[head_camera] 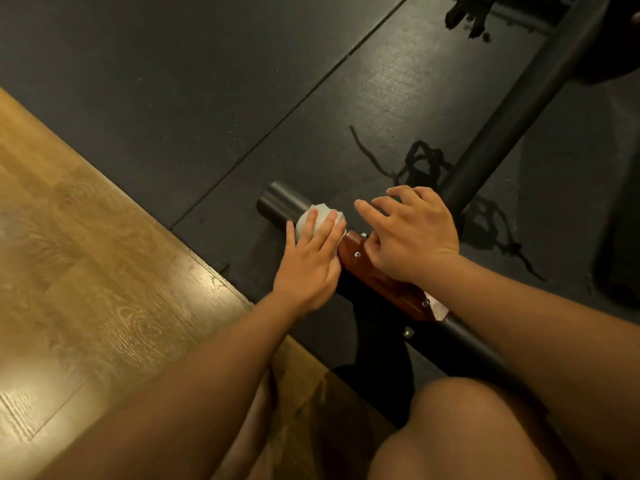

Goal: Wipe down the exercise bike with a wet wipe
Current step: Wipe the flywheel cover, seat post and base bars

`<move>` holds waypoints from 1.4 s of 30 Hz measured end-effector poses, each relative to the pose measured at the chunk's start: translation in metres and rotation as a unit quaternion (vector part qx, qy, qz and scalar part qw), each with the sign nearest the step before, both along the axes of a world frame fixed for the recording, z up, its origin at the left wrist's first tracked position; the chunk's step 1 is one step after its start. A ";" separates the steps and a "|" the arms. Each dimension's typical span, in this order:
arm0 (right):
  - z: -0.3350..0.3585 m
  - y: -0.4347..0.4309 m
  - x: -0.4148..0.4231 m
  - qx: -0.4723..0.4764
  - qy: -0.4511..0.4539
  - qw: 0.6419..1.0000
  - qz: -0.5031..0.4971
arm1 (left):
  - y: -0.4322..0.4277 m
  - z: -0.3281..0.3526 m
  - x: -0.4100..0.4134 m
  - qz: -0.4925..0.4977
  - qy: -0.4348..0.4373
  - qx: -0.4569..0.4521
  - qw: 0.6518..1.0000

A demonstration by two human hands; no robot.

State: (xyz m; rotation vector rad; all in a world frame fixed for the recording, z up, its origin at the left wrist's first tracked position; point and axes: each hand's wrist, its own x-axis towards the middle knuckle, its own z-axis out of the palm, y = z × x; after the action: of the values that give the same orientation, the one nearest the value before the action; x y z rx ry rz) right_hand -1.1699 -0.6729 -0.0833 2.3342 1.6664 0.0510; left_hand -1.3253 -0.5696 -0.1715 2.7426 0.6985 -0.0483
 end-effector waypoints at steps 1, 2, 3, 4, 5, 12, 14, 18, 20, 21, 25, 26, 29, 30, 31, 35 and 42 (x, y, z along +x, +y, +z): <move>0.000 -0.001 0.000 0.002 -0.002 1.000 0.004 | 0.013 0.008 0.009 -0.029 0.032 0.017 0.999; 0.002 -0.001 0.001 0.000 -0.005 1.000 0.006 | 0.023 0.015 0.021 -0.052 0.059 0.037 0.996; 0.003 -0.001 0.001 -0.003 -0.010 1.000 0.008 | 0.026 0.026 0.031 -0.063 0.078 0.043 0.994; 0.004 0.000 0.001 -0.002 -0.016 1.000 0.009 | 0.024 0.033 0.042 -0.060 0.085 0.030 0.994; 0.004 -0.001 0.000 0.006 -0.021 1.000 0.011 | 0.017 0.039 0.052 -0.052 0.087 0.007 0.995; -0.006 -0.013 0.000 0.223 0.074 0.970 0.061 | -0.064 0.031 0.030 0.023 -0.040 -0.081 0.996; -0.005 -0.031 -0.006 0.336 0.159 0.927 0.042 | -0.070 0.023 0.025 -0.003 -0.045 -0.039 0.998; -0.026 -0.101 -0.021 0.345 0.209 0.915 -0.020 | -0.081 0.022 0.010 -0.030 -0.063 -0.074 0.995; -0.045 -0.131 -0.028 0.245 0.199 0.946 -0.078 | -0.094 0.030 0.002 -0.009 -0.094 -0.144 0.985; -0.052 -0.139 -0.033 0.190 0.197 0.956 -0.107 | -0.096 0.036 0.001 0.010 -0.099 -0.185 0.978; -0.060 -0.147 -0.041 0.026 0.212 0.965 -0.154 | -0.064 0.048 0.019 -0.001 -0.029 -0.198 0.980; -0.058 -0.146 -0.040 0.004 0.208 0.965 -0.157 | -0.052 0.048 0.026 -0.015 -0.001 -0.175 0.984; -0.054 -0.143 -0.036 -0.007 0.193 0.965 -0.176 | -0.029 0.049 0.042 -0.098 0.086 -0.097 0.987; -0.053 -0.143 -0.034 -0.011 0.191 0.965 -0.177 | -0.025 0.048 0.043 -0.128 0.114 -0.071 0.983; -0.054 -0.143 -0.033 -0.016 0.187 0.966 -0.175 | -0.022 0.048 0.043 -0.150 0.140 -0.047 0.978; -0.056 -0.145 -0.029 -0.024 0.177 0.971 -0.158 | -0.012 0.039 0.042 -0.161 0.195 0.014 0.967; -0.062 -0.164 -0.018 -0.082 0.228 0.957 -0.160 | 0.047 0.030 0.030 -0.061 0.231 0.086 0.967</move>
State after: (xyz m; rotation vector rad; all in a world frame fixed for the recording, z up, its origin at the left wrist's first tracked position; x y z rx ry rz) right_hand -1.1882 -0.8364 -0.1448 2.5800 1.3673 -0.7102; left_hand -1.2951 -0.5224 -0.1415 2.9655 0.6687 -0.7048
